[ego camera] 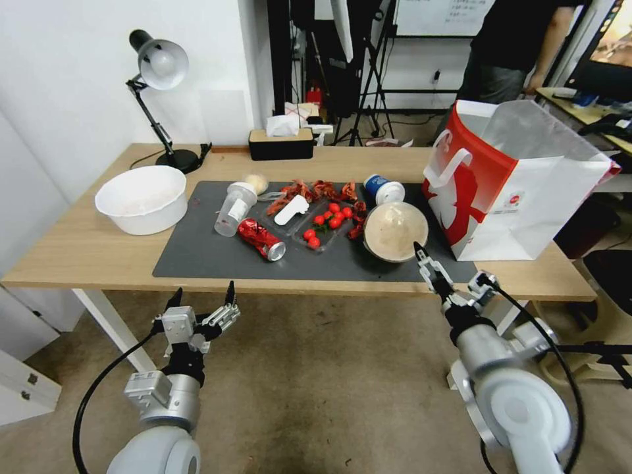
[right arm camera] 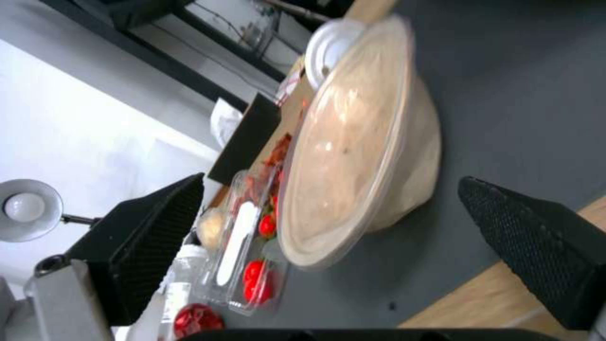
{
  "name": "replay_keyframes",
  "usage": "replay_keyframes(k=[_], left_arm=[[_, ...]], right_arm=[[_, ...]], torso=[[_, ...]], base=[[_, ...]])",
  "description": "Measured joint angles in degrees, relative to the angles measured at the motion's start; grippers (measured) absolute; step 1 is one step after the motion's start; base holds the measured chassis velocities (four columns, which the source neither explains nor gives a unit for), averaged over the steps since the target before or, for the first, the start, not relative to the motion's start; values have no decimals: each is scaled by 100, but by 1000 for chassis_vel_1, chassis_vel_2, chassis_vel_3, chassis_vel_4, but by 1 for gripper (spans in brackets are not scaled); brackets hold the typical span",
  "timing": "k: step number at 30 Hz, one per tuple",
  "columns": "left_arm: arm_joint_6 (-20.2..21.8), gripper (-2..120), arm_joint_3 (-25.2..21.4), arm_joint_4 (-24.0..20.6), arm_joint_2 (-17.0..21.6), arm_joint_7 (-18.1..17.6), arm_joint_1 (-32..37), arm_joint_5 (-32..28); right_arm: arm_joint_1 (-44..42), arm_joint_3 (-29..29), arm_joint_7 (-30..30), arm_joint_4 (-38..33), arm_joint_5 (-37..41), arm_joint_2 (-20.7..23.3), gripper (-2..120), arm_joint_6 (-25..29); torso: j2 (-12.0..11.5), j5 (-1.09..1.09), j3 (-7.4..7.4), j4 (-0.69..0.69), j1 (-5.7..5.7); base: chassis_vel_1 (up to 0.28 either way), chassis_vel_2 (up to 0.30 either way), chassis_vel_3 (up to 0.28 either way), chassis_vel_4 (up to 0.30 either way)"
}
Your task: Pick up the trash from the table and place it into the takeout bag.
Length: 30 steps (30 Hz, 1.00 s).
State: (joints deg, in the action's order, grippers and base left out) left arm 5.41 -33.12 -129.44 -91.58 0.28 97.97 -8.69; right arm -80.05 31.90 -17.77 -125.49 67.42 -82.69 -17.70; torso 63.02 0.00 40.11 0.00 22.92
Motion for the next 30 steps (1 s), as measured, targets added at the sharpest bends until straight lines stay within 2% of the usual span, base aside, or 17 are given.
replay_keyframes(k=[12, 14, 17, 18, 21, 22, 24, 25, 28, 29, 30], left_arm=[[6, 100, 44, 152, 132, -4, -86, -46], [8, 100, 40, 159, 140, -4, -86, -65], [9, 100, 35, 169, 146, -10, -83, -91], [9, 100, 35, 169, 146, -10, -83, -91], [8, 100, 31, 164, 147, -15, -72, -100], [8, 100, 31, 164, 147, -15, -72, -100], [3, 100, 26, 134, 151, -24, -54, -99], [3, 100, 26, 134, 151, -24, -54, -99], [-98, 100, 22, 70, 147, -40, -22, -34], [-98, 100, 22, 70, 147, -40, -22, -34], [-115, 100, 20, 61, 146, -40, -19, -23]], right_arm=[[623, -146, -902, 358, 711, -136, 100, -166], [726, -185, -1034, 427, 837, -162, 96, -166], [851, -257, -1200, 547, 1002, -224, 82, -166], [851, -257, -1200, 547, 1002, -224, 82, -166], [855, -285, -1257, 561, 1037, -255, 68, -166], [855, -285, -1257, 561, 1037, -255, 68, -166], [831, -276, -1301, 562, 1044, -259, 55, -163], [831, -276, -1301, 562, 1044, -259, 55, -163], [830, -215, -1302, 569, 1039, -274, 40, -150], [830, -215, -1302, 569, 1039, -274, 40, -150], [836, -194, -1303, 572, 1037, -289, 35, -148]], torso=[[0, 1, 0, 0, 0], [0, 0, 0, 0, 0], [0, 0, 0, 0, 0], [0, 0, 0, 0, 0], [0, 0, 0, 0, 0], [0, 0, 0, 0, 0], [0, 0, -1, 0, 0], [0, 0, -1, 0, 0], [0, 1, 0, 0, 0], [0, 1, 0, 0, 0], [0, 1, -1, -1, 0]], base=[[0, 0, 0, 0], [0, 0, 0, 0], [0, 0, 0, 0], [0, 0, 0, 0], [0, 0, 0, 0], [0, 0, 0, 0], [0, 0, 0, 0], [0, 0, 0, 0], [0, 0, 0, 0], [0, 0, 0, 0], [0, 0, 0, 0]])
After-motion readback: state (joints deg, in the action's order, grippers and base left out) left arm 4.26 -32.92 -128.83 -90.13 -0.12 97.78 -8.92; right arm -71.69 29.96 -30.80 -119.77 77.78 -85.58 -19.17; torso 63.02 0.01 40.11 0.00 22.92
